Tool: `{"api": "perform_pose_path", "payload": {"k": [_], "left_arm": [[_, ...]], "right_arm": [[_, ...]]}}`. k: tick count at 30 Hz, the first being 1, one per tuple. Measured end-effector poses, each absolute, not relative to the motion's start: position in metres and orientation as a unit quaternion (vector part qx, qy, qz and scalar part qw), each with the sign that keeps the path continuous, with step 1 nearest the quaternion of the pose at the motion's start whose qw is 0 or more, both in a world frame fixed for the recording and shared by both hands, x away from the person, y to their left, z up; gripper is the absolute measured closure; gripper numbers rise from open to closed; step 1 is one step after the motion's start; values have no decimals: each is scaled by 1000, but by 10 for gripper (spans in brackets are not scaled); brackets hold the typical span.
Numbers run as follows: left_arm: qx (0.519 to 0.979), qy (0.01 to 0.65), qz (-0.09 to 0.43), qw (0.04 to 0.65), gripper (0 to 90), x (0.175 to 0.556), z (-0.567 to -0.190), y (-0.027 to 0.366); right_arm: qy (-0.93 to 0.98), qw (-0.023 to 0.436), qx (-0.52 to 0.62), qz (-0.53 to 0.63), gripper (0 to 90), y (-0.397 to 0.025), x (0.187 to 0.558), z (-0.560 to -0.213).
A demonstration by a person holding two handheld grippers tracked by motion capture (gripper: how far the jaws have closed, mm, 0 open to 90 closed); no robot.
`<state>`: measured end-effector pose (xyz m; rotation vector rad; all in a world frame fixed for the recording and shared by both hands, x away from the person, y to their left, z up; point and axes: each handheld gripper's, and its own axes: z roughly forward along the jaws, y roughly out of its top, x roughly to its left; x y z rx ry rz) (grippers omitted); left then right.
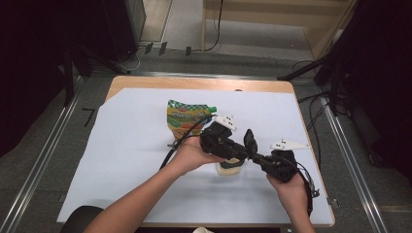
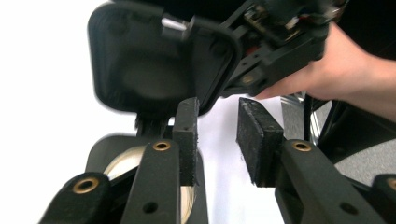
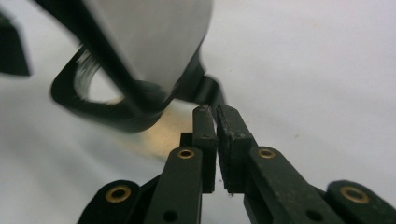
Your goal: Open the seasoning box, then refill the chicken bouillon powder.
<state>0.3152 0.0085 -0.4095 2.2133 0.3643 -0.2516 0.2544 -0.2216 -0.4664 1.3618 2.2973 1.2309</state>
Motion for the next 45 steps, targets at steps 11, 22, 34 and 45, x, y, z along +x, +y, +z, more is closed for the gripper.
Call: {"api": "perform_pose_path", "payload": {"k": [11,22,34,45], "left_arm": [[878,160,-101,440,637,319,-408,41],[879,172,-96,434,539,324,-408,57],[872,198,-87,438,437,328,-404,83],[871,216,-91,431,421,332,-402,104]], "right_arm": [[785,81,443,425,721,-218,230,-464],[798,60,404,442,684,-200,207,-453],[819,38,356,447,616,-165,200,-454],[817,20,344,462,481,-147,199,-454]]}}
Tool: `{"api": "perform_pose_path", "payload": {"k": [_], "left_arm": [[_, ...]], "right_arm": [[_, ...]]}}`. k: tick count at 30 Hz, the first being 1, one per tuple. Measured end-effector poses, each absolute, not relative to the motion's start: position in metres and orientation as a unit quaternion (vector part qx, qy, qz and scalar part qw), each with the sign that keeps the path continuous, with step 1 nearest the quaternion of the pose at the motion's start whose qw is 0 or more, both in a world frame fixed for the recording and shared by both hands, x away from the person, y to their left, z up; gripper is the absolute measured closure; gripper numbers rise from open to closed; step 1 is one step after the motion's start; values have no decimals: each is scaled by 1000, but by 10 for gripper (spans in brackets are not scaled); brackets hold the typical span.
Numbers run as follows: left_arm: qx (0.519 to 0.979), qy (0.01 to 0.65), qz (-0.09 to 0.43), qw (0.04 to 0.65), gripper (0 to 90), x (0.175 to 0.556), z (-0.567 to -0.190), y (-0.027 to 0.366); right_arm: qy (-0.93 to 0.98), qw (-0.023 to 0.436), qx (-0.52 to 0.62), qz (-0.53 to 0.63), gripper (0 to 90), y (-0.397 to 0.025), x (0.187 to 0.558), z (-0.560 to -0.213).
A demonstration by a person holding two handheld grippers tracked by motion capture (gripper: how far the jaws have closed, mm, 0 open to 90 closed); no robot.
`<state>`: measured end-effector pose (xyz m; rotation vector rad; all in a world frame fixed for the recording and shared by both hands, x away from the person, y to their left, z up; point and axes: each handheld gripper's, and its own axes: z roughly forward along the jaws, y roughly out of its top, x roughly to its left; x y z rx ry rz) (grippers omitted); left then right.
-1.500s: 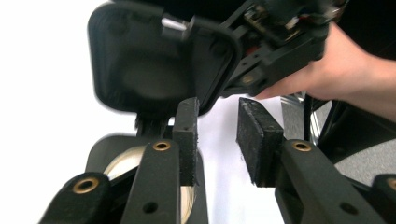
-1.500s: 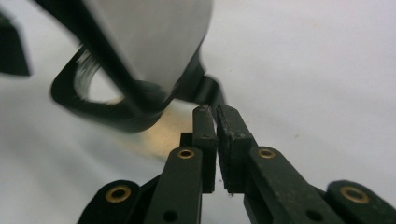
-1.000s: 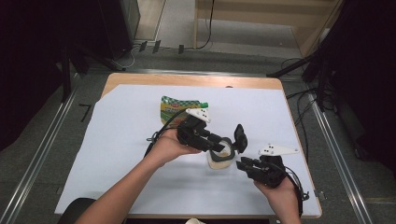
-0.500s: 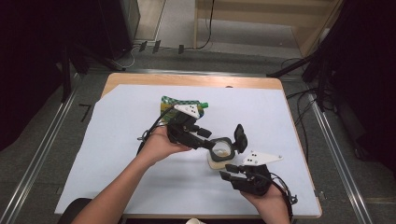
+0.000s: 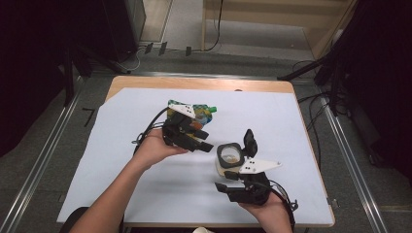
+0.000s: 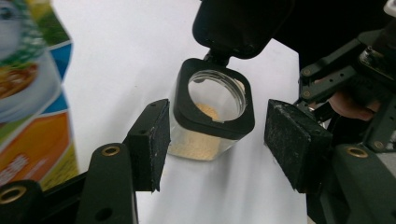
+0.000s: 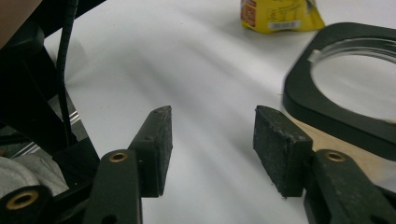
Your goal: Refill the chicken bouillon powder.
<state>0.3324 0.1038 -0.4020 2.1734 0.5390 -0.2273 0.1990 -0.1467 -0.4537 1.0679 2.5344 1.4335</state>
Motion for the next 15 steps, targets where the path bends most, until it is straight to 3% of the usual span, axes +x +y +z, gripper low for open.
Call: {"api": "perform_pose_path", "payload": {"k": [15], "left_arm": [[865,240,-60,437,424,333,-397,139]], "right_arm": [[841,23,295,454,461,-116,200,-458]]}}
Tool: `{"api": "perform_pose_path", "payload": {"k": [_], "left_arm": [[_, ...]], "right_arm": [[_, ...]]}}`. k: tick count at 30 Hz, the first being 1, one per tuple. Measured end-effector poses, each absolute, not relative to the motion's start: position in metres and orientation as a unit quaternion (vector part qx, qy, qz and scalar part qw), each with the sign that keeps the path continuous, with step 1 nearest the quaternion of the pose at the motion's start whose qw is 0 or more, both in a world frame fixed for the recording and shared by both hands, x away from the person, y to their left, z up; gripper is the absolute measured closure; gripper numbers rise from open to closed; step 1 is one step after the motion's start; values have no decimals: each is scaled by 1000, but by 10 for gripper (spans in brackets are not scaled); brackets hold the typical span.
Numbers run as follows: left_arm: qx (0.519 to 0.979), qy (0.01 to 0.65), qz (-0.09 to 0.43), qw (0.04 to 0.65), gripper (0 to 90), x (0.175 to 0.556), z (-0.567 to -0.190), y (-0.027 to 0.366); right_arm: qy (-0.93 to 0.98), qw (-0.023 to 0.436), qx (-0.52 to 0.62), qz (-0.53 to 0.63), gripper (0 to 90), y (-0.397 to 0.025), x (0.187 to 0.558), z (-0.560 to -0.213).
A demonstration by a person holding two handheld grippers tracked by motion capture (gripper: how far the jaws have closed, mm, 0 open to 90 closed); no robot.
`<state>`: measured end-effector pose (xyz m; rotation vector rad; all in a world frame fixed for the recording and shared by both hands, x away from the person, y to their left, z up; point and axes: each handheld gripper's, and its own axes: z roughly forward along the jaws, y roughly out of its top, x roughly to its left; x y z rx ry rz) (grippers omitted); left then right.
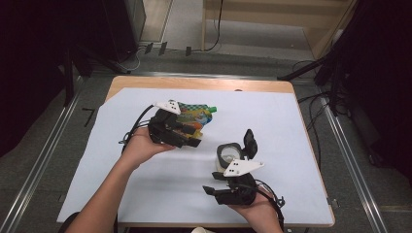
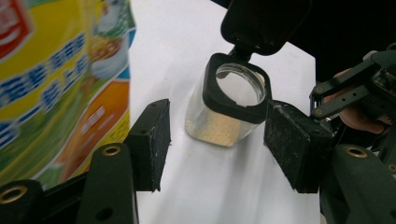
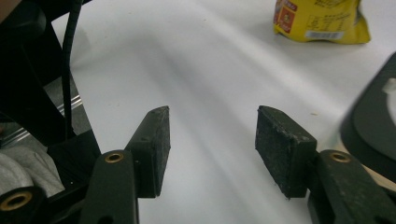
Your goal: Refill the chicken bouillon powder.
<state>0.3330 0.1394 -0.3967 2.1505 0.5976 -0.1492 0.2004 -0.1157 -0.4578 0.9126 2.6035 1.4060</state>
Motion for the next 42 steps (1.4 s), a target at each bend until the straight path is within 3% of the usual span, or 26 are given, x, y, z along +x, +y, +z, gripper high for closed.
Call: {"api": "perform_pose_path", "payload": {"k": [30,42], "left_arm": [[846,324,-15,424,448,342,-405,217],[847,325,-1,420,431,362,-411,203]], "right_arm": [[867,-1,261,425,488,-88,213,-481],[854,-3,271,445,481,-66,221,-484]]}}
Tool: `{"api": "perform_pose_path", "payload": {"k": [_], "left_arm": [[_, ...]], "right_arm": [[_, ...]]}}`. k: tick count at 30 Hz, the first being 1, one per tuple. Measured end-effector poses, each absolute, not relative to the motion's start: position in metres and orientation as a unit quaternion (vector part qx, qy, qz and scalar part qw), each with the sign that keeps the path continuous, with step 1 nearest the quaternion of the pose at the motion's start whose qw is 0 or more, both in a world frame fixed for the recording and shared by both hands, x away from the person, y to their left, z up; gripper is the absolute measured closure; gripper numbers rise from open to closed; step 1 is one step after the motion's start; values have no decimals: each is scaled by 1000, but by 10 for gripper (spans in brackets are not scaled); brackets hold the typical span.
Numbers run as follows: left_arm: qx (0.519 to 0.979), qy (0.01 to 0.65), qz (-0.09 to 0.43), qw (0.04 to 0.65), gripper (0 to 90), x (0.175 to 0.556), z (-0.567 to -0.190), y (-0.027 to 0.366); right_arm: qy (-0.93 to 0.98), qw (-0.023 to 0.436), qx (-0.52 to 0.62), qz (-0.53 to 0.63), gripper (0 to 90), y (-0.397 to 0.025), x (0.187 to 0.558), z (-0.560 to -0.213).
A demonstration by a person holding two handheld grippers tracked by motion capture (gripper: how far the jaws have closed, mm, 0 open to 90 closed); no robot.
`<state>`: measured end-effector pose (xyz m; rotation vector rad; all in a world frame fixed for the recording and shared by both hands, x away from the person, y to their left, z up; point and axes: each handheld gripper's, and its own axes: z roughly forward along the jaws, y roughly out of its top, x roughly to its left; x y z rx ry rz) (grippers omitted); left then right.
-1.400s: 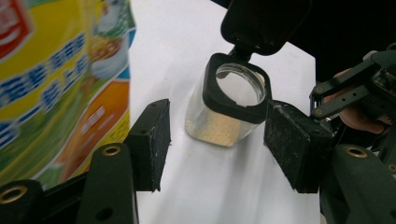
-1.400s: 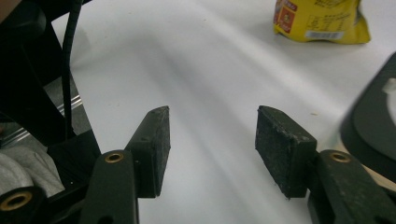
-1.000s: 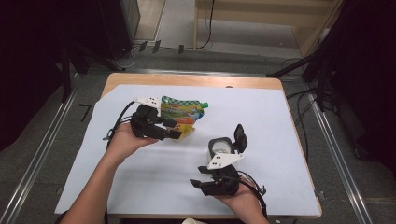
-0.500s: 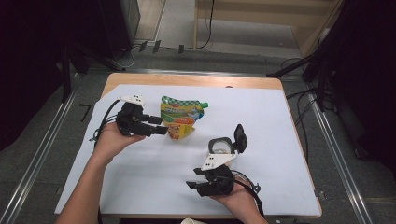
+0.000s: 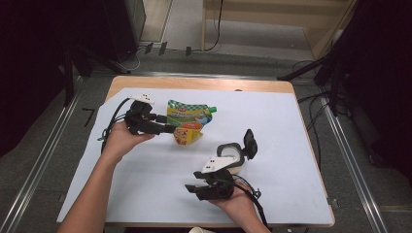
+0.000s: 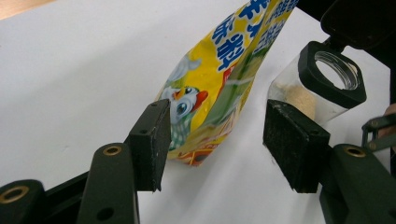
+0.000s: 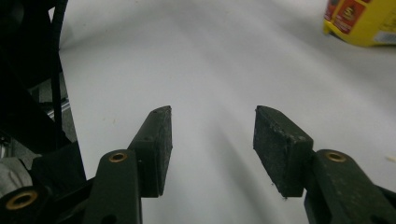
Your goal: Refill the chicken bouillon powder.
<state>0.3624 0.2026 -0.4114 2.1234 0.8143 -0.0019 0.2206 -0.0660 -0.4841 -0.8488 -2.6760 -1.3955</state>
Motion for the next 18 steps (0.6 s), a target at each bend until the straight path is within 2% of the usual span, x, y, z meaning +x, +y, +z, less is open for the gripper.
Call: {"api": "perform_pose_path", "payload": {"k": [12,16,18], "left_arm": [[844,317,9,432,474,374,-409,185],[842,320,1,434,524,377,-413,178],[844,314,-1,435,610,377,-414,174]], "right_arm": [[-856,-5,-272,-439,483,-40,236,-486],[-852,3,-271,-447,486,-36,241,-489],[-853,-2,-266,-450,487,-38,237,-492]]}}
